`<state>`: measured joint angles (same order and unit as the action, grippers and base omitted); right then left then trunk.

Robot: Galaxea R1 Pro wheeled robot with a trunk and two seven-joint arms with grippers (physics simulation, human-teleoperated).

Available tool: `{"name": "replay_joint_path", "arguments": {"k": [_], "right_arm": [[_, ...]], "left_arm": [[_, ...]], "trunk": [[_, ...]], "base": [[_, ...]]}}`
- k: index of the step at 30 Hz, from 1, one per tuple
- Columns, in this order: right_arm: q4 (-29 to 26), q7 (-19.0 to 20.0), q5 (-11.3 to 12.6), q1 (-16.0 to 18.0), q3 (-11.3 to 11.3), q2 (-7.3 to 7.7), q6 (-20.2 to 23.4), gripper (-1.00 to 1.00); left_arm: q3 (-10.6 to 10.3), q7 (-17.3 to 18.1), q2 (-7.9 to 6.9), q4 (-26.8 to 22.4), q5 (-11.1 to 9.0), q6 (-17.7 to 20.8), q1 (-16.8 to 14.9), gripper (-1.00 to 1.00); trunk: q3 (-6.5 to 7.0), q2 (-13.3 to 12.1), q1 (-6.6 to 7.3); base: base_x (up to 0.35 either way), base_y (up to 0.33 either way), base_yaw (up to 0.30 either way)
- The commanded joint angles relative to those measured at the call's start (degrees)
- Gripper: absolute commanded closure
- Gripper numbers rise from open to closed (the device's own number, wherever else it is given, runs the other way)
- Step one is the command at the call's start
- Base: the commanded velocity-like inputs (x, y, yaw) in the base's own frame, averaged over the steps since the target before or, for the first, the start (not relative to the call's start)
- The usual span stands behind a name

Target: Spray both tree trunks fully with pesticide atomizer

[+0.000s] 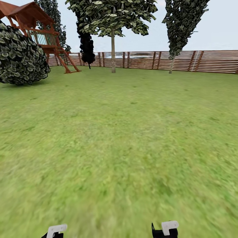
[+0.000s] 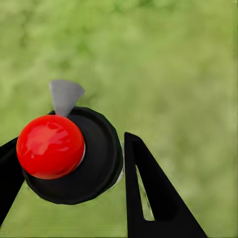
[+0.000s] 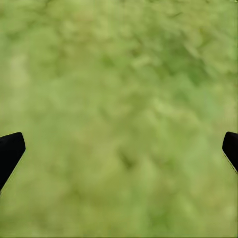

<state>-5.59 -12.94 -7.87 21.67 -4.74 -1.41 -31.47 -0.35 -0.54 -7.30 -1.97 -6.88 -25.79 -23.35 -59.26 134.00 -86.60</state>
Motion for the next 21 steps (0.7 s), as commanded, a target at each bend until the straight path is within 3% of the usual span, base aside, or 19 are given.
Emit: {"name": "replay_joint_path", "arguments": {"k": [1, 21], "right_arm": [[0.06, -0.60, -0.31, 0.04, -0.44, 0.00, 0.00, -1.00], [0.06, -0.60, -0.31, 0.04, -0.44, 0.00, 0.00, -1.00]], "left_arm": [[-0.09, 0.01, 0.00, 0.04, -0.32, -0.18, -0.03, 1.00], [-0.09, 0.01, 0.00, 0.04, -0.33, -0.18, -0.03, 1.00]], "trunk": [[-0.05, 0.02, -0.02], [-0.05, 0.02, -0.02]], "base": [[0.339, 0.000, 0.000], [0.339, 0.000, 0.000]]}}
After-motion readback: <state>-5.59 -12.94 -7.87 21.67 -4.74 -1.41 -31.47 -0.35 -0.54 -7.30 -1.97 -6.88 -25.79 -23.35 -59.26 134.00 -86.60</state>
